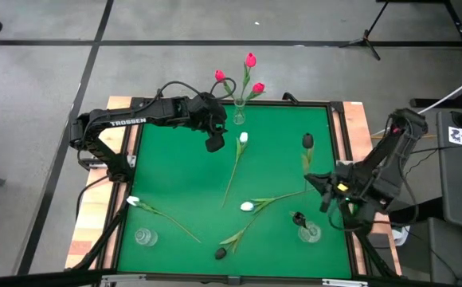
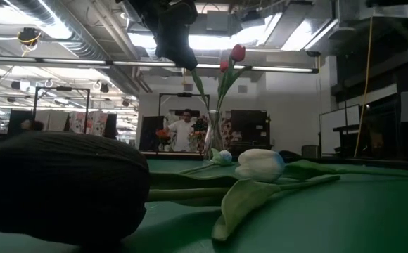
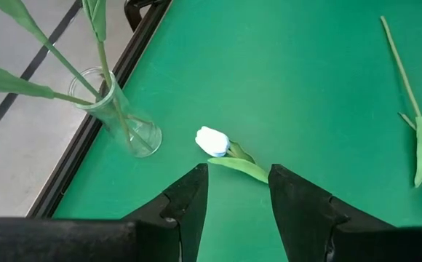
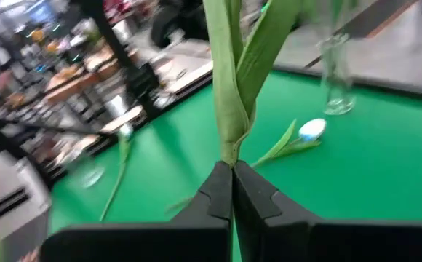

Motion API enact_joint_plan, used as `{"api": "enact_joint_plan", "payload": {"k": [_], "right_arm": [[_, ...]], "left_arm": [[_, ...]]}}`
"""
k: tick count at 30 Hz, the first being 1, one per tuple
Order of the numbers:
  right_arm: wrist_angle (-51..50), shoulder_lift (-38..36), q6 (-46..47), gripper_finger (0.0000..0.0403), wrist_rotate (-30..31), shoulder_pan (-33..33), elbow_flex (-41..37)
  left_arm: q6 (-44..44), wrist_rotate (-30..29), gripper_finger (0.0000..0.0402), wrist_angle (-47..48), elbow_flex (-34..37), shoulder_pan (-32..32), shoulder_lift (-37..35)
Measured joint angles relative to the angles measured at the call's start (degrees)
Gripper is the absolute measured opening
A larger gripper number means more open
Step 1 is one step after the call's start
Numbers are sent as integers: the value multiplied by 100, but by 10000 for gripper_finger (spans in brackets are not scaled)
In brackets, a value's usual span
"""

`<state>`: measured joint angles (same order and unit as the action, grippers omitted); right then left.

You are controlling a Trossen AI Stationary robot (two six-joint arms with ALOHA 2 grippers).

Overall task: Sort flowers into vase by color
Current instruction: Put the top black tulip into the bottom right transparent vase

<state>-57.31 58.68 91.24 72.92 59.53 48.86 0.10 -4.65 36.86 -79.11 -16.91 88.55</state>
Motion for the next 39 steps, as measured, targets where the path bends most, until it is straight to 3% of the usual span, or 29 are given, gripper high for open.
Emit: {"api": "enact_joint_plan", "payload": {"k": [3, 7, 22, 39], "right_arm": [[-84, -190, 38, 0, -89, 335, 0], [-80, -331, -38, 0, 418, 598, 0], [495, 109, -199, 0, 1366, 1714, 0], [843, 856, -138, 0, 912, 1740, 2]], "left_arm": [[-78, 1, 143, -30, 0, 0, 0], [-188, -1, 143, -28, 0, 0, 0], [-510, -72, 144, -28, 0, 0, 0], [-926, -222, 144, -179, 0, -1, 0]]}}
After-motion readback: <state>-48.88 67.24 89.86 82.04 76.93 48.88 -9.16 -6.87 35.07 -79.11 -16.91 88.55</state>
